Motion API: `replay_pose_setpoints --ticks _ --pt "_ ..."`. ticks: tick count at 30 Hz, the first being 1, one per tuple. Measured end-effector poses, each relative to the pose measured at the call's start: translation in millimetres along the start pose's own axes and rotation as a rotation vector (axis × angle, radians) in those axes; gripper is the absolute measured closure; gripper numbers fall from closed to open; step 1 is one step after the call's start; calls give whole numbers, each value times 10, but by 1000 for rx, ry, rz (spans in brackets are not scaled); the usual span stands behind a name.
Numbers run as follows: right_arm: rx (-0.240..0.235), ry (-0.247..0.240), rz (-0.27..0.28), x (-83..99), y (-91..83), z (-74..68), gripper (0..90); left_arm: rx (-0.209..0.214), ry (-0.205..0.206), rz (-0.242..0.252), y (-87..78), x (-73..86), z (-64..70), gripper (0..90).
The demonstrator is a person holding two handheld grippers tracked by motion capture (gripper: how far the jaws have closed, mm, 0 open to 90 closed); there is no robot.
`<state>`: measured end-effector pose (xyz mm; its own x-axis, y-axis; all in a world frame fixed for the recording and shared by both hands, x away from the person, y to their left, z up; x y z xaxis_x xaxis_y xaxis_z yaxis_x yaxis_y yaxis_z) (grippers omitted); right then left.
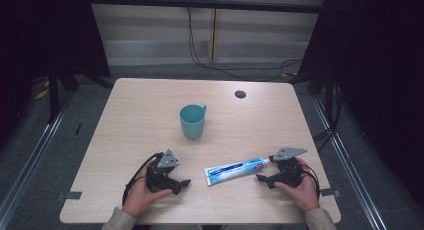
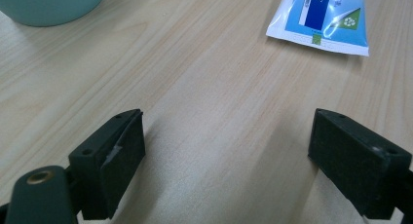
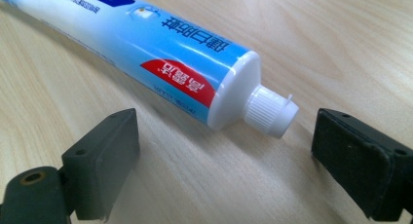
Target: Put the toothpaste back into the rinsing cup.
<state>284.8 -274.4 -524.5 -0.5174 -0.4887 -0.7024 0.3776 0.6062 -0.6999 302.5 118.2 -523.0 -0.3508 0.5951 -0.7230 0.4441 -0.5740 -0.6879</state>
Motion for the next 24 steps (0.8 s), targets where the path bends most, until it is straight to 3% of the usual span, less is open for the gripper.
replay_pose_setpoints --ticks 1,6,12,18,24 --pt "0 0 0 0 0 0 98 0 0 0 0 0 0 129" --pt "-22 -27 -123 -111 -16 17 112 0 0 0 0 0 -1 130" --pt "-5 -133 -272 -251 -35 19 126 4 7 0 -3 1 -10 134" --pt "-23 -190 -329 -377 -69 21 126 4 10 -3 -5 1 -13 135" --pt "-46 -278 -404 -544 -49 10 126 0 2 0 -6 1 -12 141"
Point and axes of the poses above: each handheld gripper's, and its own axes: y roughly forward along the jaws, x roughly out of its underside, z roughly to its right, the point moved 2 cm from there along y, roughly forward along the jaws, and after that the axes turned 8 degrees about -x, right-handed, at the moved point
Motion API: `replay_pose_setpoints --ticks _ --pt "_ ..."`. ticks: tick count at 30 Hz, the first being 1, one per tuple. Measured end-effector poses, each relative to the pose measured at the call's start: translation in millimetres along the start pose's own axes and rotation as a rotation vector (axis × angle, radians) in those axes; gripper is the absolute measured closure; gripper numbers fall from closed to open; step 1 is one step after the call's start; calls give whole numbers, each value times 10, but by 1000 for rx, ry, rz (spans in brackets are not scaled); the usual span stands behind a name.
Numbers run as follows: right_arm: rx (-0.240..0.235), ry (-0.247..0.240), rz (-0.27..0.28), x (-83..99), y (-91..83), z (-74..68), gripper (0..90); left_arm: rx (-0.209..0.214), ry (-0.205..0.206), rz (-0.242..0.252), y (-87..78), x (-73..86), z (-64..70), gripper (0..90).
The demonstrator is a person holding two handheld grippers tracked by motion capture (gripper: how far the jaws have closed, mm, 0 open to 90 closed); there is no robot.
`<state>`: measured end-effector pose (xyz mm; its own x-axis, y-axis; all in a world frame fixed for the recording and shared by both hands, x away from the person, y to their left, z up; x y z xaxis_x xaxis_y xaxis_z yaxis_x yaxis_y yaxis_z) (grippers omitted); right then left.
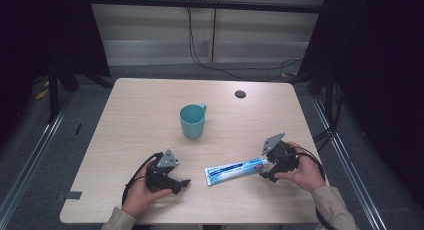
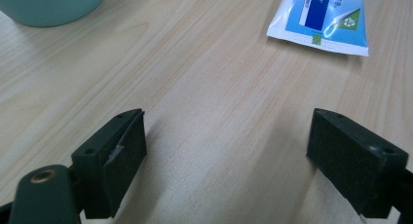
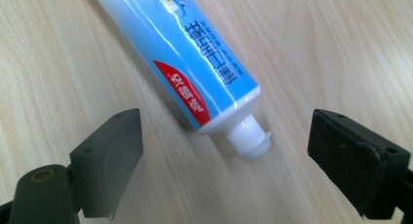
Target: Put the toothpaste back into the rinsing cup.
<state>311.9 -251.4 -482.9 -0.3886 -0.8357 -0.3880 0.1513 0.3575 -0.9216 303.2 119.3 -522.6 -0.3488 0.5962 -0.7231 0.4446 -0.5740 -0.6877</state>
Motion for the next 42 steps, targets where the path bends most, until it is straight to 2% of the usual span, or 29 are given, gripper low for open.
replay_pose_setpoints --ticks 1,2,6,8,13,16,17,23,26,31,33,42 --pt "-2 -10 -14 -26 2 -2 126 0 4 -4 -3 1 -4 143" --pt "0 -40 -28 -53 7 5 126 2 4 -1 -2 2 -5 145" --pt "1 -77 -60 -159 14 -5 127 4 3 1 0 3 -5 146" --pt "-10 -105 -95 -210 30 2 132 5 4 1 0 3 -6 146" --pt "-28 -160 -136 -305 60 4 137 6 5 2 0 3 -7 146" --pt "-32 -168 -167 -354 70 0 138 6 4 2 0 3 -7 146" --pt "-48 -183 -170 -375 70 6 141 6 4 2 0 3 -7 146" --pt "-55 -203 -185 -455 75 16 143 7 5 2 0 3 -8 145" --pt "-61 -232 -212 -495 95 13 148 7 6 2 0 3 -9 146" --pt "-68 -239 -232 -541 156 12 153 7 7 2 0 3 -10 146" --pt "-85 -242 -222 -557 175 12 154 8 7 2 1 3 -10 146" --pt "-126 -263 -259 -628 275 -4 197 8 11 2 1 1 -14 145"
Point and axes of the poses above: each handheld gripper's, and its own axes: y roughly forward along the jaws, x roughly out of its underside, z roughly to its right, the point moved 2 cm from there along y, roughly forward along the jaws, and after that the axes turned 8 degrees about -x, right-handed, at the moved point
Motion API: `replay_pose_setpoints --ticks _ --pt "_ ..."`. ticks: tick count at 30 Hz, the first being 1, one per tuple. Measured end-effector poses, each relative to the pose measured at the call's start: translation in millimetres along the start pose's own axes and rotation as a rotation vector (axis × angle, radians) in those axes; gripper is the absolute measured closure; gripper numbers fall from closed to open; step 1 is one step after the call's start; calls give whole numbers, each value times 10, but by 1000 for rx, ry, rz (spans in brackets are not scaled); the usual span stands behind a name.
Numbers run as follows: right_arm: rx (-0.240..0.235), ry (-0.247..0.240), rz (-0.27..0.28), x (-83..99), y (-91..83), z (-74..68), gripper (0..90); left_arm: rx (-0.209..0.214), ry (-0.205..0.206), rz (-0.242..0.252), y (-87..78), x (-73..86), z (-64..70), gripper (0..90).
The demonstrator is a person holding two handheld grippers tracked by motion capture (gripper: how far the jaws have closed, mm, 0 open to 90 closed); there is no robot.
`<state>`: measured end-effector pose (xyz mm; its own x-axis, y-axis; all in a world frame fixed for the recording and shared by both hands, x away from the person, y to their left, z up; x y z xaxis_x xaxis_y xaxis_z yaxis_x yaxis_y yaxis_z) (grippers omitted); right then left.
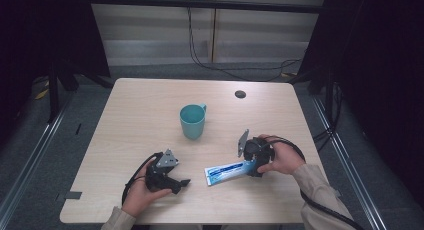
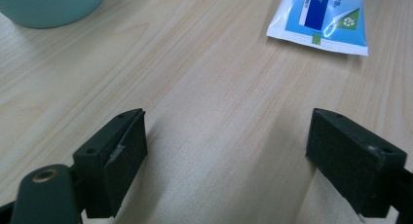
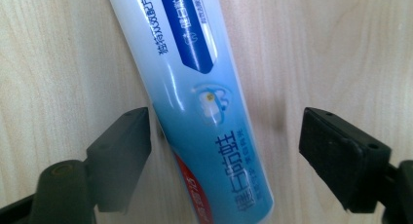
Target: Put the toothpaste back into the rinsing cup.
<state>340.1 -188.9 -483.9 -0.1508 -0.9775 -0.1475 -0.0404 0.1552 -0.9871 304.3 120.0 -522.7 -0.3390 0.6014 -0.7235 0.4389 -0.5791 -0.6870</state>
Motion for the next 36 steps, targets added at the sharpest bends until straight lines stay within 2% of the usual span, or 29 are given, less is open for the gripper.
replay_pose_setpoints --ticks 2,3,4,7,9,10,11,12,14,17,19,20,22,24,25,26,32,33,34,36 --pt "-6 -12 -7 -18 12 0 204 0 0 0 0 0 0 146" --pt "-7 -15 -4 -30 19 2 237 0 0 0 0 0 0 146" --pt "-39 -6 -20 -43 23 -11 285 0 0 0 0 0 0 145" --pt "-34 -26 -20 -61 44 6 305 1 1 0 0 0 -1 145" --pt "-52 -17 -33 -72 65 3 334 1 1 0 0 0 -1 145" --pt "-68 -4 -31 -81 73 5 377 1 1 0 0 0 -1 145" --pt "-68 -4 -31 -81 73 5 377 1 1 0 0 0 -1 145" --pt "-88 -15 -31 -85 69 7 433 1 1 0 0 0 -1 145" --pt "-114 -8 -39 -89 63 3 482 1 1 0 0 0 -1 145" --pt "-119 -35 -63 -105 54 13 573 2 -2 0 1 1 2 145" --pt "-111 -20 -88 -134 53 6 609 2 -2 0 1 1 2 145" --pt "-111 -32 -94 -142 52 6 625 1 1 0 0 0 0 145" --pt "-113 -16 -72 -121 16 -5 686 1 1 0 0 0 -1 145" --pt "-110 -28 -61 -109 8 -13 694 1 1 0 0 0 0 145" --pt "-107 -19 -52 -98 2 -37 700 1 0 0 0 0 0 145" --pt "-108 -18 -19 -70 -4 -60 707 1 1 0 0 0 -1 145" --pt "-111 16 34 22 -36 -86 714 1 1 0 0 0 -1 145" --pt "-100 3 52 35 -40 -76 715 1 1 0 0 0 -1 145" --pt "-94 30 61 55 -54 -82 715 2 -2 1 -1 2 2 145" --pt "-82 39 86 88 -83 -74 716 4 2 0 -3 3 1 145"
Point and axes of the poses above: each handheld gripper's, and its own axes: y roughly forward along the jaws, x roughly out of its underside, z roughly to its right, the point moved 2 cm from there along y, roughly forward along the jaws, and after that the axes turned 8 degrees about -x, right-handed, at the moved point
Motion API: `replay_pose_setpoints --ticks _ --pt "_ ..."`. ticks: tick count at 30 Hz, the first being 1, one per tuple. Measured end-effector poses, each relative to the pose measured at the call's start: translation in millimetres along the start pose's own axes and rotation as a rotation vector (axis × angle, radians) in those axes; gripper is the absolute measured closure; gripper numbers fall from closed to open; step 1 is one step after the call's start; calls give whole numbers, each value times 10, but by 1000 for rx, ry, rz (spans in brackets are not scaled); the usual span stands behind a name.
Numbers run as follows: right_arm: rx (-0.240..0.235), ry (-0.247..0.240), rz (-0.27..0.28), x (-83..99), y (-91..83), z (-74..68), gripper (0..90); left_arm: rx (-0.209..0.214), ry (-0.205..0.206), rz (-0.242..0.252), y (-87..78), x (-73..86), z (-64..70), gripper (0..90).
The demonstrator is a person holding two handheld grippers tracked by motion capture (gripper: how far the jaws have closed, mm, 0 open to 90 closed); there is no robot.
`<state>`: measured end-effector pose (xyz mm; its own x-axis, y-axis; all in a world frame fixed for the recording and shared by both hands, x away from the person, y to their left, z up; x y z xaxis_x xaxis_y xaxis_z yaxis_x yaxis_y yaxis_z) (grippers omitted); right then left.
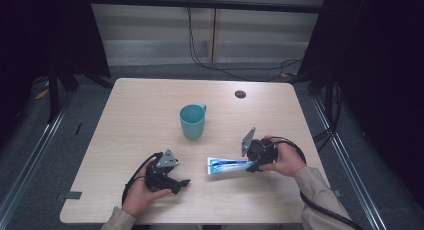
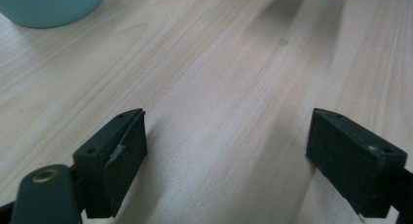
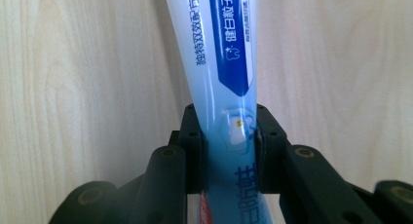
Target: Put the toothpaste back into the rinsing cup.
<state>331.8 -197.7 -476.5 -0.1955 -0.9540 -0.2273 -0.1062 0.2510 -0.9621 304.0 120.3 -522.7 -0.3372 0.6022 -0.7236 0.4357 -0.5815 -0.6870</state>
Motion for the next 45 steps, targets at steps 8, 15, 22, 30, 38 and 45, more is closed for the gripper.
replay_pose_setpoints --ticks 8,15,22,30,38,45 --pt "16 38 121 34 -123 1 717 -9 -3 2 -8 3 9 149" --pt "13 48 139 5 -140 -15 718 7 -16 -13 -25 -34 1 155" --pt "5 52 198 -36 -178 -9 726 21 -50 41 -83 -102 -29 158" --pt "11 54 270 -94 -241 -17 731 47 -83 77 -95 -170 -54 158" --pt "37 75 334 -111 -267 -13 735 70 -103 107 -73 -287 -49 166" --pt "45 109 388 -97 -265 -14 738 86 -126 127 -63 -357 -59 174"
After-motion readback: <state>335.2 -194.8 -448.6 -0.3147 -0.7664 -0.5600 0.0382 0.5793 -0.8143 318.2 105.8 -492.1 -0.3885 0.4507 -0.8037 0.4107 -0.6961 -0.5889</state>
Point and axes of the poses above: each handheld gripper's, and its own axes: y roughly forward along the jaws, x roughly out of its underside, z roughly to its right, the point moved 2 cm from there along y, roughly forward along the jaws, and after that the axes turned 8 degrees about -x, right-handed, at the moved point
